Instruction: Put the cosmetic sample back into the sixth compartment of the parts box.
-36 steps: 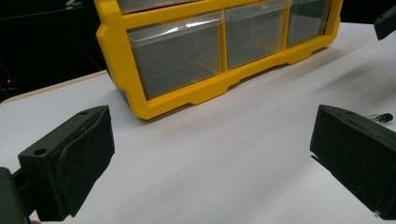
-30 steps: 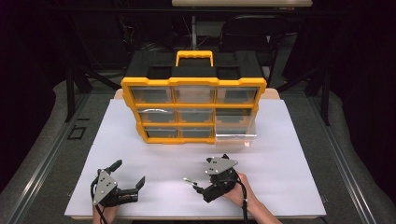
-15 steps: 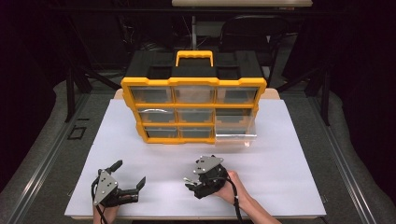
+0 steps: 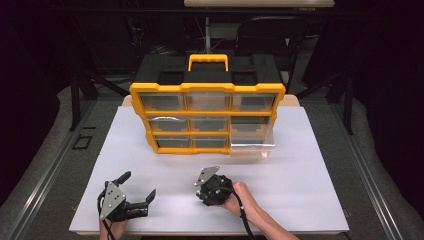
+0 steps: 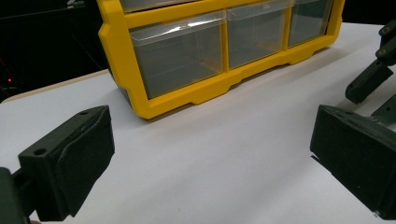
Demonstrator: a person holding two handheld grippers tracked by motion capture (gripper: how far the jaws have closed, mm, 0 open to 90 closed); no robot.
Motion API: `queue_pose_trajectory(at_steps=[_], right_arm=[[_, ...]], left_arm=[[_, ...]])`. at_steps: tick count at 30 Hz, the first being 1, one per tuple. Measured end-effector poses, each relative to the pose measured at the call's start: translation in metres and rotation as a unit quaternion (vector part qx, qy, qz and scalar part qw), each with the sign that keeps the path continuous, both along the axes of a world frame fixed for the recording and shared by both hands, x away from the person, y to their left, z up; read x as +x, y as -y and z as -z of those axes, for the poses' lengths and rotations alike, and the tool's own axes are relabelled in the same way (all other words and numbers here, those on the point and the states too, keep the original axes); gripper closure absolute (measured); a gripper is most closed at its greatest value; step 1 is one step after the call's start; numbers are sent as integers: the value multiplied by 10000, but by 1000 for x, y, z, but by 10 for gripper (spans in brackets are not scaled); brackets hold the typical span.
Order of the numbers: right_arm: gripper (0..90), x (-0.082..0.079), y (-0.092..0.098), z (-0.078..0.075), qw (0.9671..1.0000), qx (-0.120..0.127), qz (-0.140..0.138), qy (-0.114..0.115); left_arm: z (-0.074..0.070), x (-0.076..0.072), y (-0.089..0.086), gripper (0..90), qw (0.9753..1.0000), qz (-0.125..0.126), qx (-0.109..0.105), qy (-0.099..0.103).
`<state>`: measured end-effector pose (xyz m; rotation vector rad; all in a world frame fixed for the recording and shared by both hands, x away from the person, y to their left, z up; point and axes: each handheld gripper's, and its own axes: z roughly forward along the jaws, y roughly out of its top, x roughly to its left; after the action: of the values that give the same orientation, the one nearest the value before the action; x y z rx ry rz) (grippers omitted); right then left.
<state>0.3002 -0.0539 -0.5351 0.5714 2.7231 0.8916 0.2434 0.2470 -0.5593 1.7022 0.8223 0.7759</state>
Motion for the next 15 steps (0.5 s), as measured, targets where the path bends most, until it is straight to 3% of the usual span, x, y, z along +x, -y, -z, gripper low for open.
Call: queue_pose_trajectory(at_steps=[7,15], right_arm=[[746,5,-7,3,9997,-136,-22,-204],[799,8,-10,7,9985,-288,73,-469]], left_arm=[[0,0,0,0,10000,5,14,-4],[1,1,0,0,10000,23,23,-39]])
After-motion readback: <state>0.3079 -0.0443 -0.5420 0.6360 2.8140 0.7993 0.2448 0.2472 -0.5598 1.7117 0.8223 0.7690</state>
